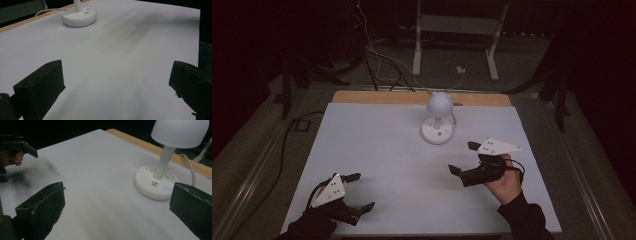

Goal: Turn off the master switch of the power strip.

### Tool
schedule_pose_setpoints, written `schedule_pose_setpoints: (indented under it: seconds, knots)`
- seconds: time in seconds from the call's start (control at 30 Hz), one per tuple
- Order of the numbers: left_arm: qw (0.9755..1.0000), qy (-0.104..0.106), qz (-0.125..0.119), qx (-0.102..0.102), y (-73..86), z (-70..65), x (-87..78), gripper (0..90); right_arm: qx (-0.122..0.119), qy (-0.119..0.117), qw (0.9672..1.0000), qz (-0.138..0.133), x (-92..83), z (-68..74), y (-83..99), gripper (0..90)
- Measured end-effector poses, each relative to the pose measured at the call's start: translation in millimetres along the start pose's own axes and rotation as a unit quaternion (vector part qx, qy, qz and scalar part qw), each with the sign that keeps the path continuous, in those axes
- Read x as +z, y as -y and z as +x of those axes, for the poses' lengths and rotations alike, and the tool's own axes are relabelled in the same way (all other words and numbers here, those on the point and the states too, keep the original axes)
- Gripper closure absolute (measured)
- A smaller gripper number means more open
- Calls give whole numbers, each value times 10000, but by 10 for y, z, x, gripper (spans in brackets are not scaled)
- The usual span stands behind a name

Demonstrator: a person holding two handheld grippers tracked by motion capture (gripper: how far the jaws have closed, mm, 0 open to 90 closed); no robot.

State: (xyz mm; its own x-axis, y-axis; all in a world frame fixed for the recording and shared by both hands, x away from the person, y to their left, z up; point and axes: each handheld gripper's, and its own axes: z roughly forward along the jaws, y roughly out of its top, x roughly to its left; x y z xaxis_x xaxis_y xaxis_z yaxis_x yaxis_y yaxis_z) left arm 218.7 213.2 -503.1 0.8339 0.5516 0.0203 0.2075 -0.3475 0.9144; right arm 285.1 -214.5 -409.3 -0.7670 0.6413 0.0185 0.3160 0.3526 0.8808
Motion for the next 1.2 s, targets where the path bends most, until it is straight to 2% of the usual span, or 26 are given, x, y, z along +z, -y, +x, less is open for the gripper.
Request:
schedule_pose_setpoints:
  seconds: [0.13,0.4,0.73,1.2]
  knots:
    - [10000,9,-12,-27,-1,3,0,4,-27,35,10000,5,24,-22,-38,0]
    - [10000,10,-4,-16,0,0,-4,4,76,92,9999,-9,106,-112,-133,0]
    - [10000,10,-36,-50,-3,5,-10,4,117,260,9996,-28,221,-253,-228,0]
    - [10000,22,-35,-30,-2,3,-12,4,298,459,9985,-36,481,-531,-311,0]
